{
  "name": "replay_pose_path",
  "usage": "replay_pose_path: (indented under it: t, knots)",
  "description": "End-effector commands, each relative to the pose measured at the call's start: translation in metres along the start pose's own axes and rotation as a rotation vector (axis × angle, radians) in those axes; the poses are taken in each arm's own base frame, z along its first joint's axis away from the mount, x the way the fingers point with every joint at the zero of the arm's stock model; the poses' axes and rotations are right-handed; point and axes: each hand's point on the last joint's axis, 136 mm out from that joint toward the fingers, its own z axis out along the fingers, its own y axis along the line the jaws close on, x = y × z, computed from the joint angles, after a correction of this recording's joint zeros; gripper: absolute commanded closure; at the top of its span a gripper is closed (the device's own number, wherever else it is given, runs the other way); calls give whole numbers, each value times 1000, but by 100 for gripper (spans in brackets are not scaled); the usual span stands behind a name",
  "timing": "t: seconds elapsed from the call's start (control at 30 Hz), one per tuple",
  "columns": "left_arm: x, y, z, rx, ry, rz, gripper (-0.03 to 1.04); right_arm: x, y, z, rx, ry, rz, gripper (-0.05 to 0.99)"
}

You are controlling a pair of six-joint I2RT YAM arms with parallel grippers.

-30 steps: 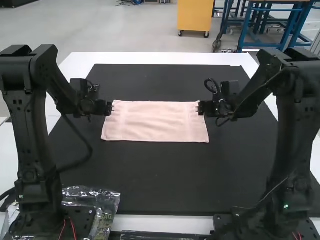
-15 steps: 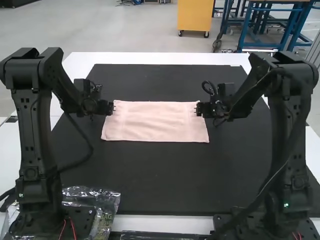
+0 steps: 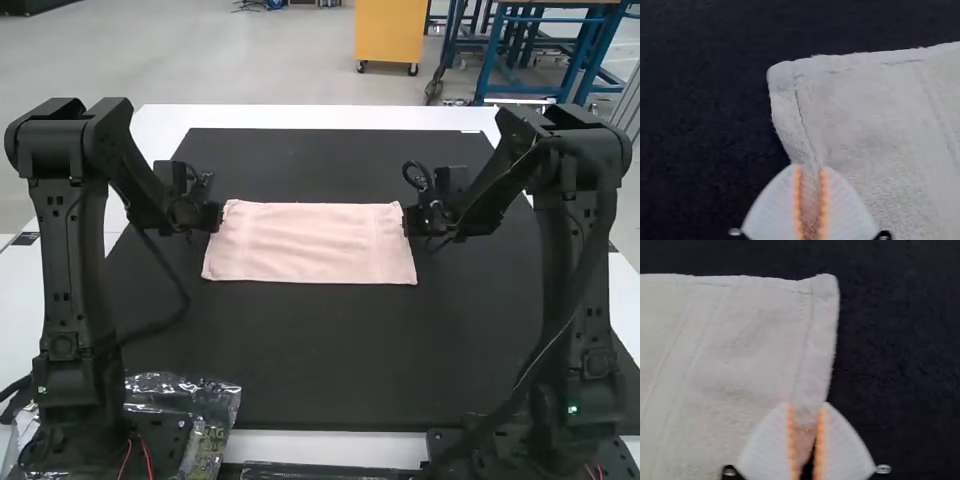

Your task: Fold the towel.

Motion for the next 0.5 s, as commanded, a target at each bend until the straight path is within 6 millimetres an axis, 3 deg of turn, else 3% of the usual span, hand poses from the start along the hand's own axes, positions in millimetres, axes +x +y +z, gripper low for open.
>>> replay_pose_path:
  t: [0.0,0.13,0.47]
  knots:
    - [31,8,5,-27,59,1,99,17,-1,1,-11,36,-4,96]
    - [20,7,4,-17,34,2,99,7,-9,-3,3,15,8,96]
    - [-46,12,-12,-19,-93,-1,99,-62,-17,-31,26,-108,5,96]
